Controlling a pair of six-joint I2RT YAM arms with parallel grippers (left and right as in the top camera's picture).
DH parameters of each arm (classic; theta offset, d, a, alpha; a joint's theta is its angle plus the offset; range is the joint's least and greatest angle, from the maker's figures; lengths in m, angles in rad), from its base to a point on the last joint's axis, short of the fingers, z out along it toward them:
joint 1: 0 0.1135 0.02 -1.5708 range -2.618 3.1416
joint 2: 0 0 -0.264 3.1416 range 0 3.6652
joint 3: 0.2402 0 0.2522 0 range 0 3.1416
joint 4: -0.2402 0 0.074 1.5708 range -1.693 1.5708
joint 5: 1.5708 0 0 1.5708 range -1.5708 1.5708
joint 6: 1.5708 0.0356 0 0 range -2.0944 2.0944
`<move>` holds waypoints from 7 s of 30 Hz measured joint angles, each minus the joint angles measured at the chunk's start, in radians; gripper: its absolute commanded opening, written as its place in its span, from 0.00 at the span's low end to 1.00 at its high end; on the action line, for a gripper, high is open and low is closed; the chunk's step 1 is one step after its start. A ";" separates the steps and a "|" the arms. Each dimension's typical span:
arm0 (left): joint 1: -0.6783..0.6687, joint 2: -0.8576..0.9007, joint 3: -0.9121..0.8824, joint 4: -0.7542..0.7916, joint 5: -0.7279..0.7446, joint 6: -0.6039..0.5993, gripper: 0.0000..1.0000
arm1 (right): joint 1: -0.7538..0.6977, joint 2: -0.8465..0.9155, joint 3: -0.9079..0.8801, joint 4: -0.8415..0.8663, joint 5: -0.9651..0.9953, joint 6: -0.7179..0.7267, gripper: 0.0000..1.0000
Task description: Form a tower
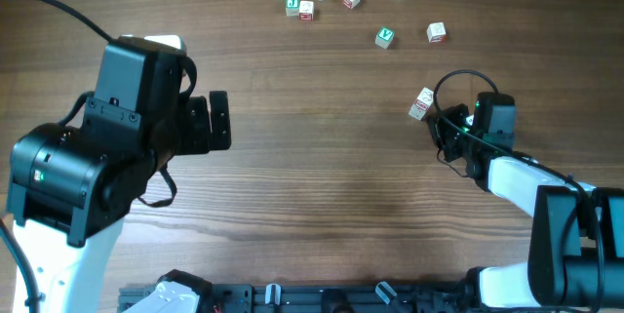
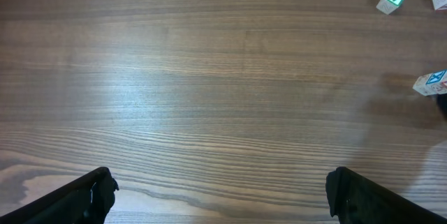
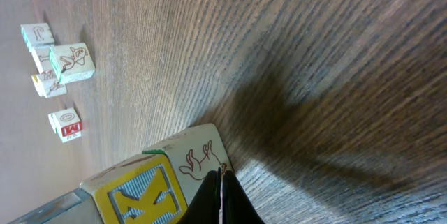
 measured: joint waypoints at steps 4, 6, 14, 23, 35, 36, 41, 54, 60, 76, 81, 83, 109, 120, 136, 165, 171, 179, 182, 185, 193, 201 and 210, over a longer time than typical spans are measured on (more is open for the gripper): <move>0.000 0.000 0.000 0.000 0.000 0.000 1.00 | 0.000 0.000 0.000 0.006 0.000 0.000 0.04; 0.000 0.000 0.000 0.000 0.000 0.000 1.00 | 0.000 0.000 0.000 0.006 0.000 0.000 0.04; 0.000 0.000 0.000 0.000 0.000 0.000 1.00 | 0.000 0.000 0.000 0.016 0.000 0.000 0.04; 0.000 0.000 0.000 0.000 0.000 0.000 1.00 | 0.000 0.000 0.000 0.018 -0.006 0.000 0.04; 0.000 0.000 0.000 0.000 0.000 0.000 1.00 | 0.000 0.000 0.000 0.021 -0.025 0.000 0.04; 0.000 0.000 0.000 0.000 0.000 0.000 1.00 | 0.000 0.000 0.000 0.021 -0.027 0.000 0.04; 0.000 0.000 0.000 0.000 0.000 0.000 1.00 | 0.000 0.000 0.000 0.021 -0.027 0.000 0.05; 0.000 0.000 0.000 0.000 0.000 0.000 1.00 | 0.000 0.000 0.000 0.029 -0.039 0.000 0.04; 0.000 0.000 0.000 0.000 0.000 0.000 1.00 | 0.000 0.000 0.000 0.029 -0.043 0.000 0.04; 0.000 0.000 0.000 0.000 0.000 0.000 1.00 | 0.045 0.000 0.000 0.024 -0.047 0.008 0.04; 0.000 0.000 0.000 0.000 0.000 0.000 1.00 | 0.045 0.000 0.000 0.011 -0.056 0.008 0.04; 0.000 0.000 0.000 0.000 0.000 0.000 1.00 | 0.045 0.000 0.000 0.005 -0.037 0.008 0.04; 0.000 0.000 0.000 0.000 0.000 0.000 1.00 | 0.072 0.000 0.000 0.022 0.045 0.012 0.04; 0.000 0.000 0.000 0.000 0.000 0.000 1.00 | 0.079 0.001 0.000 0.041 0.044 0.015 0.04; 0.000 0.000 0.000 0.000 0.000 0.000 1.00 | 0.079 0.001 0.000 0.044 0.037 0.015 0.04; 0.000 0.000 0.000 0.000 0.000 0.000 1.00 | 0.106 -0.172 -0.003 -0.305 -0.096 -0.230 0.05; 0.000 0.000 0.000 0.003 0.000 0.000 1.00 | 0.106 -0.511 0.266 -0.856 0.117 -0.568 0.67; 0.000 0.000 -0.001 0.000 0.000 0.000 1.00 | 0.113 -0.112 0.933 -1.288 0.251 -0.940 1.00; 0.000 0.000 -0.002 0.000 0.000 0.000 1.00 | 0.143 0.093 1.023 -1.320 0.237 -0.999 1.00; 0.000 0.000 -0.002 0.000 0.000 0.000 1.00 | 0.206 0.271 1.057 -1.325 0.235 -1.037 1.00; 0.000 0.000 -0.002 0.000 0.000 0.000 1.00 | 0.256 0.437 1.065 -1.307 0.348 -1.049 1.00; 0.000 0.000 -0.002 0.000 0.000 0.000 1.00 | 0.256 0.451 1.065 -1.262 0.369 -1.105 0.98; 0.000 0.000 -0.002 0.000 0.000 0.000 1.00 | 0.256 0.465 1.029 -1.226 0.358 -1.129 0.78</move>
